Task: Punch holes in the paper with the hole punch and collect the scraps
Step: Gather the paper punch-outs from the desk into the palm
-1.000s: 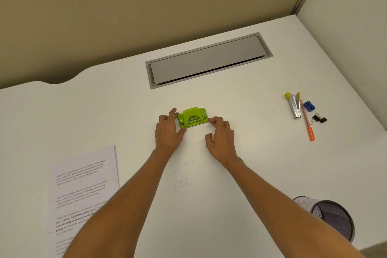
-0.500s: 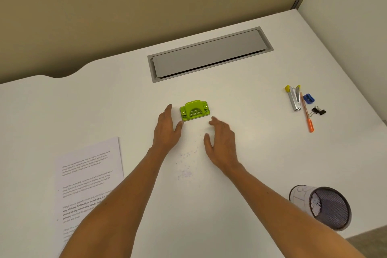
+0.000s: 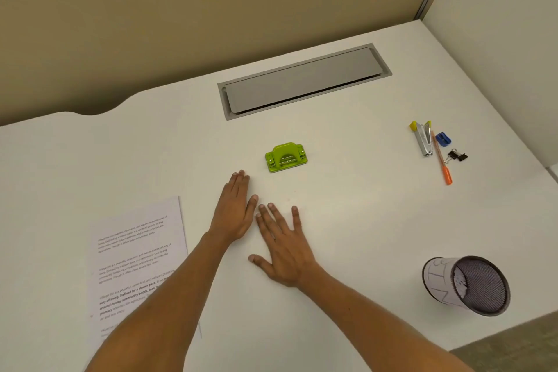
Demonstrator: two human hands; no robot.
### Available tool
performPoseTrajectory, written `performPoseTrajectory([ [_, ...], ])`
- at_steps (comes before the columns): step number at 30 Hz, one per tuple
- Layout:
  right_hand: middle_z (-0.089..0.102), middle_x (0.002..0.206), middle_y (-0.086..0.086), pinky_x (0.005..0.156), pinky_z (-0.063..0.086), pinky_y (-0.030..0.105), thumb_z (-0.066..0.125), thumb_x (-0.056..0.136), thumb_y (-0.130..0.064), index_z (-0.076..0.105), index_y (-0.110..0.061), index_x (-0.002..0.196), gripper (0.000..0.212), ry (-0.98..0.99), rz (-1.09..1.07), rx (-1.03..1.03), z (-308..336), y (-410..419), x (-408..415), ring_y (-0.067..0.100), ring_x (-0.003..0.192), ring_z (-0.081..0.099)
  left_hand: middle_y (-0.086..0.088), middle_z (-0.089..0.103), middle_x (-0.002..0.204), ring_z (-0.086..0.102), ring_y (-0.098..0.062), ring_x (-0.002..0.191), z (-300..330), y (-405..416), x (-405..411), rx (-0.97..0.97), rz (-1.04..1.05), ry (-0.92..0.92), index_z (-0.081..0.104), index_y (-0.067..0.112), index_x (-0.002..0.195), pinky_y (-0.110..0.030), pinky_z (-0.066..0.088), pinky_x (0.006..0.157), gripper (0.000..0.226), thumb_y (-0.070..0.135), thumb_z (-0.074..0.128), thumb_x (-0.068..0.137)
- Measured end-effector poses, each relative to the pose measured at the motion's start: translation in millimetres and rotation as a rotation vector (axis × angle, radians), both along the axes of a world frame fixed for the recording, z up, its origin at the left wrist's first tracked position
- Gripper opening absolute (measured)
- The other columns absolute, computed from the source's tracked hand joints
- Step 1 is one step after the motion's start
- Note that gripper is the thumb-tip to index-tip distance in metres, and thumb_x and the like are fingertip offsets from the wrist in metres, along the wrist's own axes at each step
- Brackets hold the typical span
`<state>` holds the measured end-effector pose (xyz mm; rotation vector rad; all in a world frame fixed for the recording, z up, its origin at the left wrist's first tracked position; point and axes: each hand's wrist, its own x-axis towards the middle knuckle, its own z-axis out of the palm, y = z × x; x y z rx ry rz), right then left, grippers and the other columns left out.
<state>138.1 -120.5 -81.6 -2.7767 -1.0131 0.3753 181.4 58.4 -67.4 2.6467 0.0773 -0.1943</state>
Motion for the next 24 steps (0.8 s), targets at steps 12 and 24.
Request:
performPoseTrajectory([
  [12, 0.007, 0.165, 0.012, 0.118, -0.011, 0.060, 0.019, 0.094, -0.072, 0.012, -0.006, 0.156, 0.090, -0.037, 0.337, 0.065, 2, -9, -46, 0.024, 0.153, -0.007, -0.009, 0.030, 0.161, 0.025, -0.022, 0.149, 12, 3, -6, -0.098, 0.014, -0.065, 0.030, 0.009, 0.153, -0.034, 0.019, 0.123, 0.052, 0.029, 0.039, 0.105],
  [24, 0.006, 0.166, 0.012, 0.119, -0.008, 0.061, 0.020, 0.092, -0.073, 0.012, -0.006, 0.156, 0.093, -0.077, 0.234, -0.080, 18, -57, 26, 0.025, 0.153, -0.004, -0.007, 0.031, 0.160, 0.025, -0.020, 0.149, 10, -10, -15, -0.150, 0.081, -0.061, 0.033, 0.010, 0.152, -0.034, 0.018, 0.123, 0.049, 0.026, 0.036, 0.106],
])
